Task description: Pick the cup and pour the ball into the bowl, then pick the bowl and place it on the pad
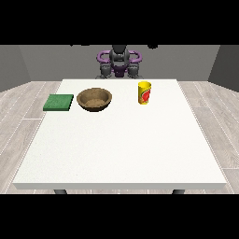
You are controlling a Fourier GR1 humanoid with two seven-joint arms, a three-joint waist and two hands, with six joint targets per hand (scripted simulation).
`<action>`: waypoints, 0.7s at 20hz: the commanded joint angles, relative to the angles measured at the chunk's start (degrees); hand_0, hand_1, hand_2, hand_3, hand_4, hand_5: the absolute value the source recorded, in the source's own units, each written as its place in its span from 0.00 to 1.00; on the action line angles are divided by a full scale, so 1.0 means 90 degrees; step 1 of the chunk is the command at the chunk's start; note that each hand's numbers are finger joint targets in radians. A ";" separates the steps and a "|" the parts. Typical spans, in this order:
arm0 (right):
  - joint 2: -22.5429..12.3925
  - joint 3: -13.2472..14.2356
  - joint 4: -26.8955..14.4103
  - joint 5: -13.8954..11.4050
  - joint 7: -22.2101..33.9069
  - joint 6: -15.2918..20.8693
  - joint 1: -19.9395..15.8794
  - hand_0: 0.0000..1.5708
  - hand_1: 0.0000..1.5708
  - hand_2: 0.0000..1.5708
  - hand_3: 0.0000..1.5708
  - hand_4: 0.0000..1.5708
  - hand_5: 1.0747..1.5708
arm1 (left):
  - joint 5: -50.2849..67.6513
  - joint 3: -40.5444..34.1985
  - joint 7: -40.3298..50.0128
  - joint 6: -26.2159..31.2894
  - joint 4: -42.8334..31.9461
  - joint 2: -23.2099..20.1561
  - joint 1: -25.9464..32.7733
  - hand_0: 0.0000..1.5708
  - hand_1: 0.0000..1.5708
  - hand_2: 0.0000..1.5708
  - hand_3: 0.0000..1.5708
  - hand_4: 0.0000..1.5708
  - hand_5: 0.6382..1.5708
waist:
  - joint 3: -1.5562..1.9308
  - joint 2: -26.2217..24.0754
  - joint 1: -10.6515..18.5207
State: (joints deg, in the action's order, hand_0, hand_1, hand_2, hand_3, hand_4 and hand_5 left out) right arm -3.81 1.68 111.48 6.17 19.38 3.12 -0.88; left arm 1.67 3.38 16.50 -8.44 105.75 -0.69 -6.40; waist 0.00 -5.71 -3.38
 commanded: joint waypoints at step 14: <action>-0.0593 0.1071 -0.1331 0.0753 -0.1662 -0.0859 -0.0880 0.00 0.00 0.00 0.00 0.43 0.98 | 0.0070 -0.0967 -0.3617 0.0883 -0.3395 -0.0491 -0.0828 0.00 0.00 0.00 0.00 0.12 0.89 | -0.0001 0.1803 -0.0087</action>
State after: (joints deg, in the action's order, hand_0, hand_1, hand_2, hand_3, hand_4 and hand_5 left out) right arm -7.42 8.84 102.69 11.80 3.86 -4.28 -6.17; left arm 1.47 -4.20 -12.45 -3.35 82.64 -3.84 -11.98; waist -0.02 11.13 -5.41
